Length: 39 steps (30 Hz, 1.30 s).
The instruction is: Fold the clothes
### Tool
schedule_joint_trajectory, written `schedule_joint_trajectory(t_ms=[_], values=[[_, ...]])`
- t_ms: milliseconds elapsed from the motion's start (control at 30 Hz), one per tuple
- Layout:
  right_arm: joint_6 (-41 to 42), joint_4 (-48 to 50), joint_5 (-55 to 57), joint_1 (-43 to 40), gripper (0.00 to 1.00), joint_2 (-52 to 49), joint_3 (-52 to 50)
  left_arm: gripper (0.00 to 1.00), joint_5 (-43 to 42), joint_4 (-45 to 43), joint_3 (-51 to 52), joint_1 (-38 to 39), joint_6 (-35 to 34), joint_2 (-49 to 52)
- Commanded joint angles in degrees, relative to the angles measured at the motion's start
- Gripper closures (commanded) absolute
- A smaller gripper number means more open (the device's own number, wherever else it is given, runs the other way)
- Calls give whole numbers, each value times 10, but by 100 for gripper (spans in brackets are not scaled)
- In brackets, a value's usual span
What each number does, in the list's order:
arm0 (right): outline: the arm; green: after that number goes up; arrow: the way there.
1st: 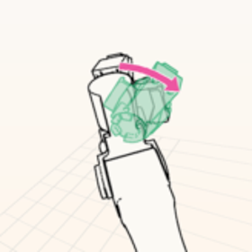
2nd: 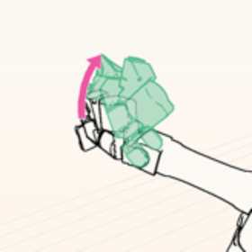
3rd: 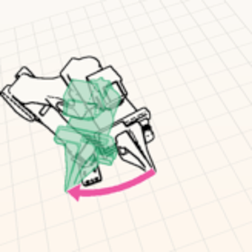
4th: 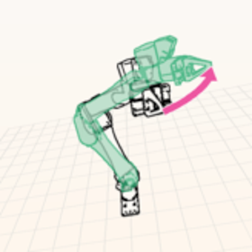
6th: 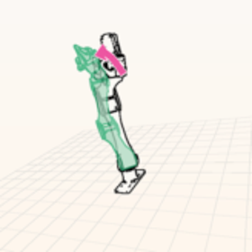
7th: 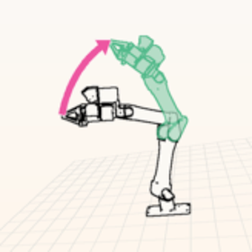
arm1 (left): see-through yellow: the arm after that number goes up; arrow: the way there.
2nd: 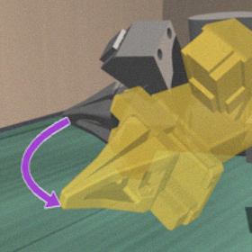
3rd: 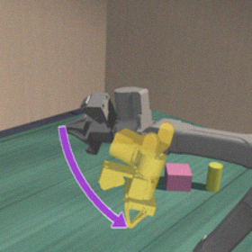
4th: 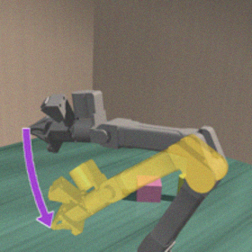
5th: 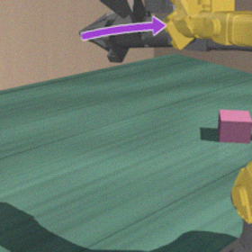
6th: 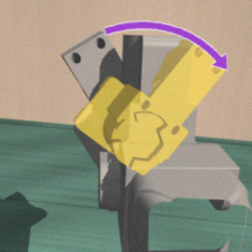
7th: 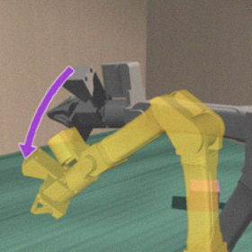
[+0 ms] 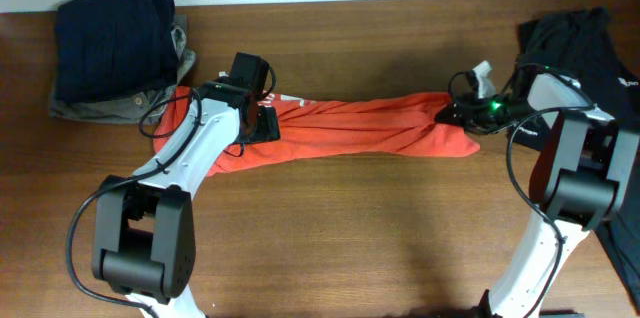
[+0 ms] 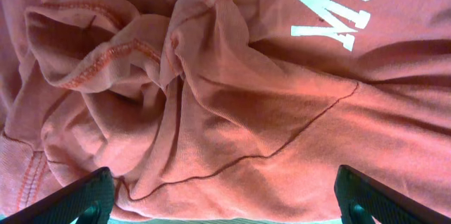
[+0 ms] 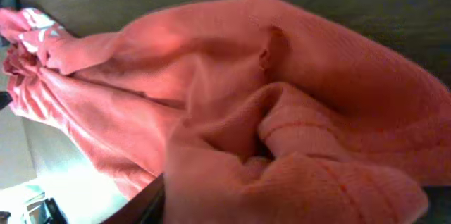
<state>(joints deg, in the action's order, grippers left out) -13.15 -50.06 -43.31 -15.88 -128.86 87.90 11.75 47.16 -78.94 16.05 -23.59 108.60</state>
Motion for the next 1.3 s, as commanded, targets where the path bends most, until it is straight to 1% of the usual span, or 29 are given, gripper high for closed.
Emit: schedule_joint_trajectory(t_ms=[0, 33, 100, 133, 167, 200, 267, 367, 467, 600, 667, 767, 1033, 1267], values=[[31, -4, 153, 37, 59, -66, -41, 1, -4, 0, 0, -1, 5, -5], [37, -3, 157, 41, 64, -66, -41, 1, -4, 0, 0, -1, 5, -5], [52, 0, 157, 47, 80, -66, -41, 1, -4, 0, 0, -1, 5, -5], [63, 2, 157, 49, 85, -66, -41, 1, -4, 0, 0, -1, 5, -5], [70, 5, 157, 49, 92, -66, -41, 1, -4, 1, 0, -1, 5, -5], [77, 8, 158, 49, 96, -66, -40, 1, -4, 1, 0, -1, 5, -5], [82, 3, 158, 45, 96, -66, -33, 1, -4, 2, 0, -1, 5, -5], [92, -32, 174, 30, 96, -65, -5, 1, -4, 3, 0, -1, 5, -5], [92, -80, 229, 14, 96, -61, 34, 1, -4, 3, 0, -1, 5, -5], [123, -127, 297, -2, 96, -53, 86, 1, -5, 3, 0, -1, 5, -5], [134, -150, 356, -2, 96, -49, 107, 1, -4, 3, 0, -1, 5, -5], [156, -183, 446, 10, 96, -48, 135, 1, -5, 2, 0, -1, 5, -5], [231, -253, 592, 55, 96, -46, 192, 1, -19, 0, 0, -1, 5, -5], [236, -304, 600, 123, 96, -45, 254, 1, -19, 0, 0, -1, 5, -5]])
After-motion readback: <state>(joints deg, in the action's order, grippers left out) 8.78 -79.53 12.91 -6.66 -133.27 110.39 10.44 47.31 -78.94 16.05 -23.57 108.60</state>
